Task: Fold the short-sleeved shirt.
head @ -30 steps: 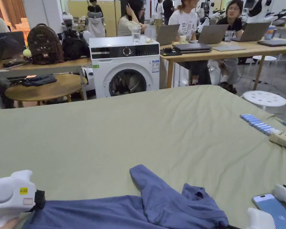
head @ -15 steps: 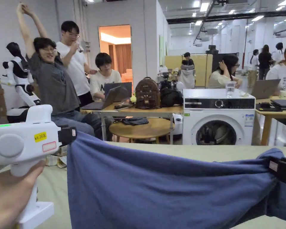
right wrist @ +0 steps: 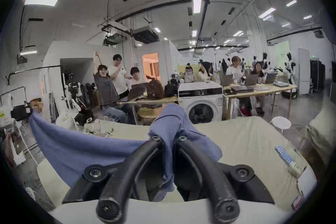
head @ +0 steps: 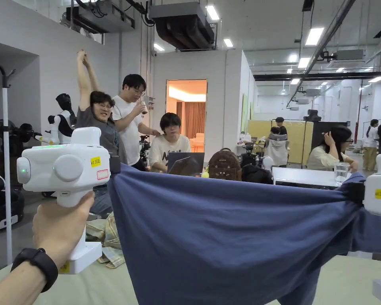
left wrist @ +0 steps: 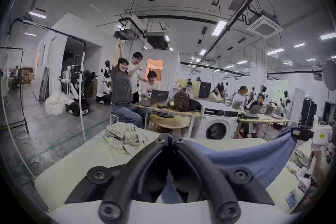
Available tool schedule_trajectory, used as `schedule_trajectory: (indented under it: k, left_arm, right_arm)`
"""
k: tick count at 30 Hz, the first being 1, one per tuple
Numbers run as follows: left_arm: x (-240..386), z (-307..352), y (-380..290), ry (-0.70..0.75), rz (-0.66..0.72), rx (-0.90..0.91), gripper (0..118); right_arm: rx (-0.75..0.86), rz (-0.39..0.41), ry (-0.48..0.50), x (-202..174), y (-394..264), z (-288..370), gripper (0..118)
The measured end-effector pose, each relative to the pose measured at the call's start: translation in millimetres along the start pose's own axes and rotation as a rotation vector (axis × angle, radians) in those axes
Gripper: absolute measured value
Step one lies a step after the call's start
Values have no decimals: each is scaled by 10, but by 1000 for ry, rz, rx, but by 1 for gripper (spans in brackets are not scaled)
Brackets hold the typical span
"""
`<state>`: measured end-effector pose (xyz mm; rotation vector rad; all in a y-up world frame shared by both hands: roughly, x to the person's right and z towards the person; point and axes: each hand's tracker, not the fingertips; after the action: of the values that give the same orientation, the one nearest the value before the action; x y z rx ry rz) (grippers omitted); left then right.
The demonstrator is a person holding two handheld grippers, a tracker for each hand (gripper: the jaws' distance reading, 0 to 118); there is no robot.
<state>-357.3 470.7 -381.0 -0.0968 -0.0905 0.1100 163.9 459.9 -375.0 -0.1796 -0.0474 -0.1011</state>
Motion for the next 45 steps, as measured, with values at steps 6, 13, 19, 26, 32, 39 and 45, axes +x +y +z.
schedule_trajectory:
  k: [6,13,19,26,32,39,45]
  left_arm:
    - [57,-516,22,1,-10,1,0]
    - [223,-839,13,-20,-49,-22,0]
    - [226,-1040,-254,-41,-3,-55,0]
    - [181,-721,-1298,-89,20,-190,0]
    - [86,364,-2332,-182,74,-294,0]
    - [5,1526,-3229,-215,62,-452,0]
    - [-213,1814,-3623,-197,107,-592,0]
  right_arm:
    - [-12,-44,-30,83,191,-505,5]
    - [-7,-24,-95,121,255,-785,5]
    - [-34,-44,-110,224,40,-933,5]
    - [-145,9,-67,444,-948,-741,5]
    - [-271,-2,-32,834,-2229,161,5]
    - [-484,-111,-30,1030,-3386,1410,5]
    - [-553,-153,-64,1141,-3802,1843,5]
